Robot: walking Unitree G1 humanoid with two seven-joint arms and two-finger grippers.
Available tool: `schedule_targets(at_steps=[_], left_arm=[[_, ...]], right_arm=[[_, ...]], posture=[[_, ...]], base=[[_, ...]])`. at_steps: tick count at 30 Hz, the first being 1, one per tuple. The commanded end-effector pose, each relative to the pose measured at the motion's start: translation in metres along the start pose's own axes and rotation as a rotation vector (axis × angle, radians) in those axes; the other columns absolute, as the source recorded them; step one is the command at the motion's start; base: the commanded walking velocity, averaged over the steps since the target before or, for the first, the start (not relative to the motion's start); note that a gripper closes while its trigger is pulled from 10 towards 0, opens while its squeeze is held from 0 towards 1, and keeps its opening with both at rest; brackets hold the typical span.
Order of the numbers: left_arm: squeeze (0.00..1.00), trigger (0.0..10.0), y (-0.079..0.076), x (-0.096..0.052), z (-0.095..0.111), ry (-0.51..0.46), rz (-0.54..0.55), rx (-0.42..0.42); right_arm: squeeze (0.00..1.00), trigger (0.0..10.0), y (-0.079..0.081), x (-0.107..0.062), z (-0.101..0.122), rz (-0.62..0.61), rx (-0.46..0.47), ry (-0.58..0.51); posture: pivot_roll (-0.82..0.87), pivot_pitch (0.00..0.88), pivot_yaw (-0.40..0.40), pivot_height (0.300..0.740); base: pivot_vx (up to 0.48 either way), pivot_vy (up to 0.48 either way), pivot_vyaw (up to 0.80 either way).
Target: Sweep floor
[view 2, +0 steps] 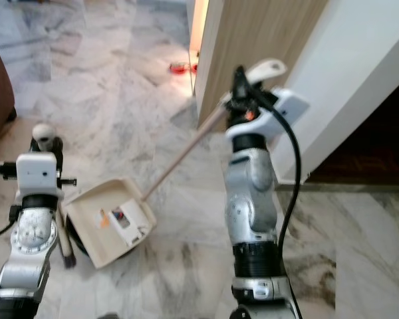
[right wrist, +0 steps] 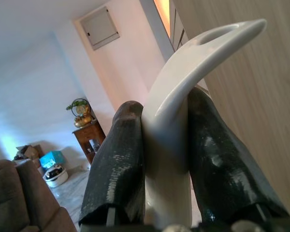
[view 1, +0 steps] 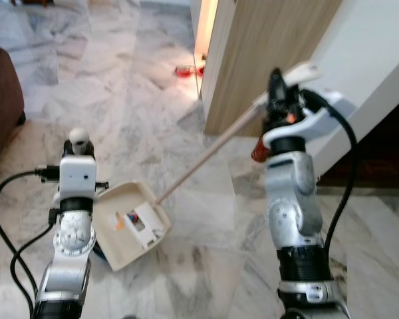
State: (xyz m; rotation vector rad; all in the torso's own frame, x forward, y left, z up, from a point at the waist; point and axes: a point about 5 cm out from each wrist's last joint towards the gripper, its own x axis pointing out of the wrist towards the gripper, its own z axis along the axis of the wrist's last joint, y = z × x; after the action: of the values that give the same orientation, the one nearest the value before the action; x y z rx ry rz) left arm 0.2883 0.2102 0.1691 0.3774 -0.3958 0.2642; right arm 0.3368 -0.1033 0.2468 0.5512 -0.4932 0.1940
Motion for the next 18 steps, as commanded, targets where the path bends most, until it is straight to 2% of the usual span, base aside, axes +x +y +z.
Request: schedule_targets(at_steps=[1, 9, 15, 18], left_arm=[[0.00, 10.0, -0.005, 0.001, 0.011, -0.064, -0.020, -0.012], [0.00, 10.0, -0.007, 0.000, 0.011, -0.062, -0.026, -0.025], [0.00, 10.0, -0.009, -0.001, 0.011, -0.058, -0.031, -0.035], [0.00, 10.0, -0.008, 0.000, 0.011, -0.056, -0.028, -0.038]], right_arm=[[0.00, 10.0, 0.012, -0.001, 0.009, 0.010, 0.077, -0.068], [0.00, 10.0, 0.024, -0.001, 0.008, 0.038, 0.109, -0.062], [0.00, 10.0, 0.018, -0.002, 0.004, 0.016, 0.087, -0.035], [0.00, 10.0, 0.013, -0.002, 0.004, -0.001, 0.085, -0.032]], posture=[[0.23, 0.121, -0.141, 0.740], [0.23, 0.111, -0.147, 0.740], [0.23, 0.116, -0.148, 0.740], [0.23, 0.122, -0.147, 0.740]], base=[[0.000, 0.000, 0.00], [0.000, 0.000, 0.00], [0.000, 0.000, 0.00], [0.000, 0.400, 0.00]])
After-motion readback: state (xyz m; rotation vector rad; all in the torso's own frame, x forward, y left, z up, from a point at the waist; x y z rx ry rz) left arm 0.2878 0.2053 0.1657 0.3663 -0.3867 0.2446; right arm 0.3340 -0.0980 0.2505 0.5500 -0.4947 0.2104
